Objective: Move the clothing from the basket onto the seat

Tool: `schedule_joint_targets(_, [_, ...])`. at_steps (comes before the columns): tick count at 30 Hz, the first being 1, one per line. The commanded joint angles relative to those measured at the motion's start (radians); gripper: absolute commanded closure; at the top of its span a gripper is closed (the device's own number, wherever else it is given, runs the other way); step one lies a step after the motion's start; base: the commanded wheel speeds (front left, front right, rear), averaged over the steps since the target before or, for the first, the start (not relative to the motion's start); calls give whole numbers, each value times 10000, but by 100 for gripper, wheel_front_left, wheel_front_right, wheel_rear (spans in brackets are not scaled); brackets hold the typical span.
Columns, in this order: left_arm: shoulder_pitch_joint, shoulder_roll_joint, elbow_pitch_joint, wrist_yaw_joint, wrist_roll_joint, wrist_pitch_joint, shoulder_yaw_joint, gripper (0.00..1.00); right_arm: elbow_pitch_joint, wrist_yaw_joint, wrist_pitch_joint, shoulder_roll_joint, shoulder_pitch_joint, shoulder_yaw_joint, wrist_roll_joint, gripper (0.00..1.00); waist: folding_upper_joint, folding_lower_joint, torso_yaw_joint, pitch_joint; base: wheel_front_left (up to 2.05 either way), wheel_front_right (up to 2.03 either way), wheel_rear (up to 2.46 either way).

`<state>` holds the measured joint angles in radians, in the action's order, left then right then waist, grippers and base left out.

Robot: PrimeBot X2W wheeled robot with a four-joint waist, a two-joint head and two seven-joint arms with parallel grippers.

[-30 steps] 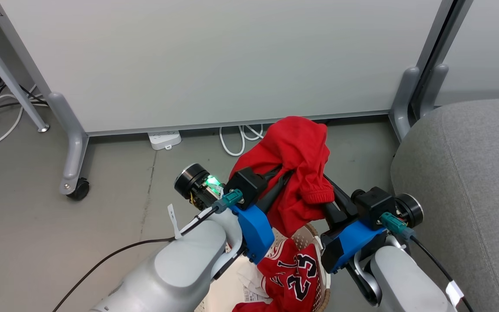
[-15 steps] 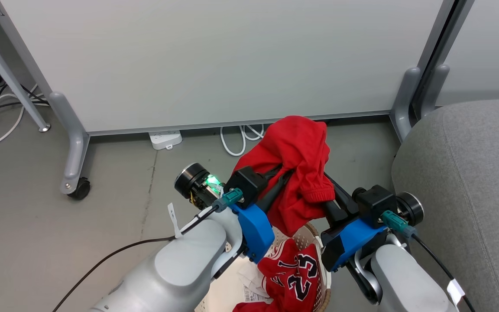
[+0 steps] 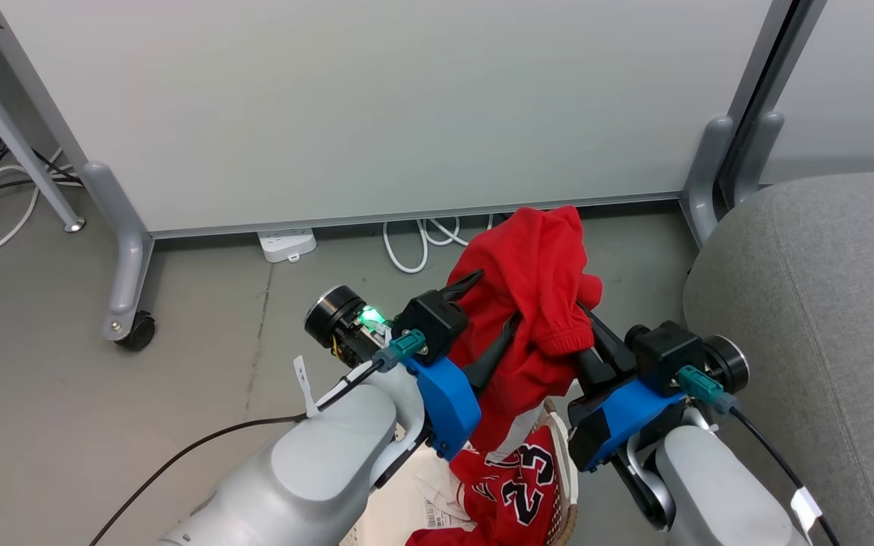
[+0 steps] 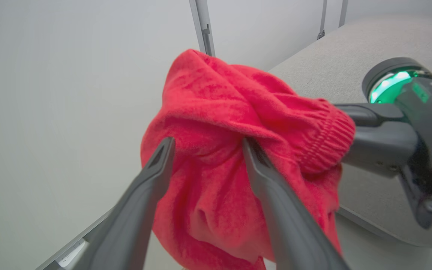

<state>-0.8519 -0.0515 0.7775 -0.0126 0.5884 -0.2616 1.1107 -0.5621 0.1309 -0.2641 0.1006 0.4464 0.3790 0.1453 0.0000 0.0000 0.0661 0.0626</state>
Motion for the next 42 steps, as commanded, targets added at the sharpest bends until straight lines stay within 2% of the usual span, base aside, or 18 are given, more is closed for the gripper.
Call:
schedule_joint_targets(1, [-19,-36,30,14,-14,-46,51,0,64,-3,-6,43,-63,-68,48,100,0,0,-20,16,0,0,0])
schedule_joint_targets(10, [-32,-134,-12,109,-30,-47,43,0,285,-3,-6,136,-92,-528,54,100,0,0,-352,210,0,0,0])
schedule_joint_targets(17, [-83,-188,-162,199,-21,-44,12,0,556,-3,-6,285,-41,-999,15,100,0,0,-879,497,0,0,0])
schedule_joint_targets(27, [-268,-204,-514,292,-162,-42,-22,0,1122,-3,-8,574,289,-1992,-15,100,0,0,-1957,1162,0,0,0])
schedule_joint_targets(42, [-681,-202,-745,253,-541,-39,214,0,2175,-3,-6,799,22,-4116,92,100,0,0,-3733,2228,0,0,0])
